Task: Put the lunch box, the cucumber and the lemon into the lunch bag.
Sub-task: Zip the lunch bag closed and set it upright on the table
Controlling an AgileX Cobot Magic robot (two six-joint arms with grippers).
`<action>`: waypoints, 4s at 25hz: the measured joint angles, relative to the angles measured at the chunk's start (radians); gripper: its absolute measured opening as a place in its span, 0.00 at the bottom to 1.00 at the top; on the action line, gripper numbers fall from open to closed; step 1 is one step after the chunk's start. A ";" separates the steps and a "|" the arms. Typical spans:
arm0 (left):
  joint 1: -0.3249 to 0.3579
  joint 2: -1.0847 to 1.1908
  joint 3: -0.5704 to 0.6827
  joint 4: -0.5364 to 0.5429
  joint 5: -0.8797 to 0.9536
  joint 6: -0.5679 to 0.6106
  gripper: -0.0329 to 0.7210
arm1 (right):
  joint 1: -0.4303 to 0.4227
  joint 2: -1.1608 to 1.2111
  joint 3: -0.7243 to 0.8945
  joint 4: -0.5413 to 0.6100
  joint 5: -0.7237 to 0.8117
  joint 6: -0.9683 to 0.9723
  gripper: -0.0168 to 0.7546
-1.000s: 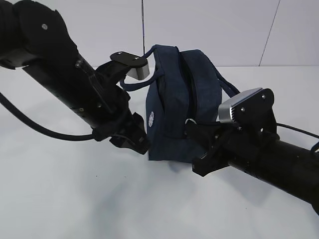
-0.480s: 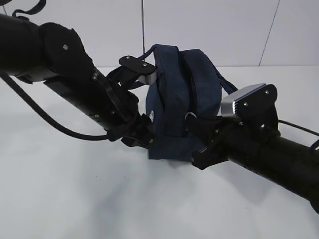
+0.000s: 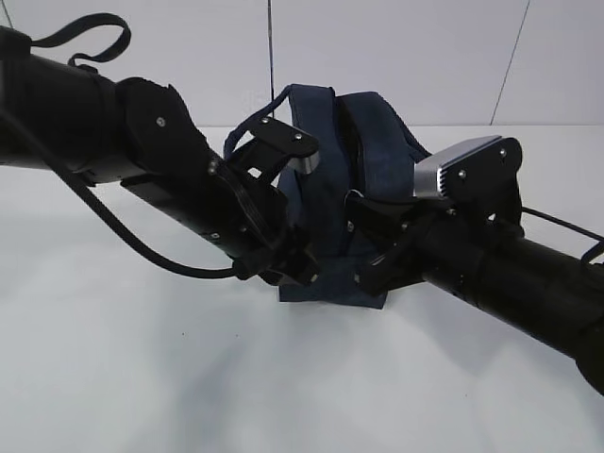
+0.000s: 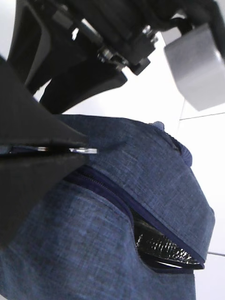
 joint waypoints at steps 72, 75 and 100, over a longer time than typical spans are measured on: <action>-0.013 0.014 0.000 -0.053 -0.136 0.004 0.04 | 0.000 -0.017 -0.220 0.274 0.131 -0.011 0.04; -0.013 0.014 0.000 -0.053 -0.136 0.004 0.04 | -0.008 -0.017 -0.229 0.279 0.142 -0.013 0.04; -0.013 0.014 0.000 -0.055 -0.125 0.006 0.03 | -0.022 0.003 -0.369 0.452 0.319 -0.013 0.04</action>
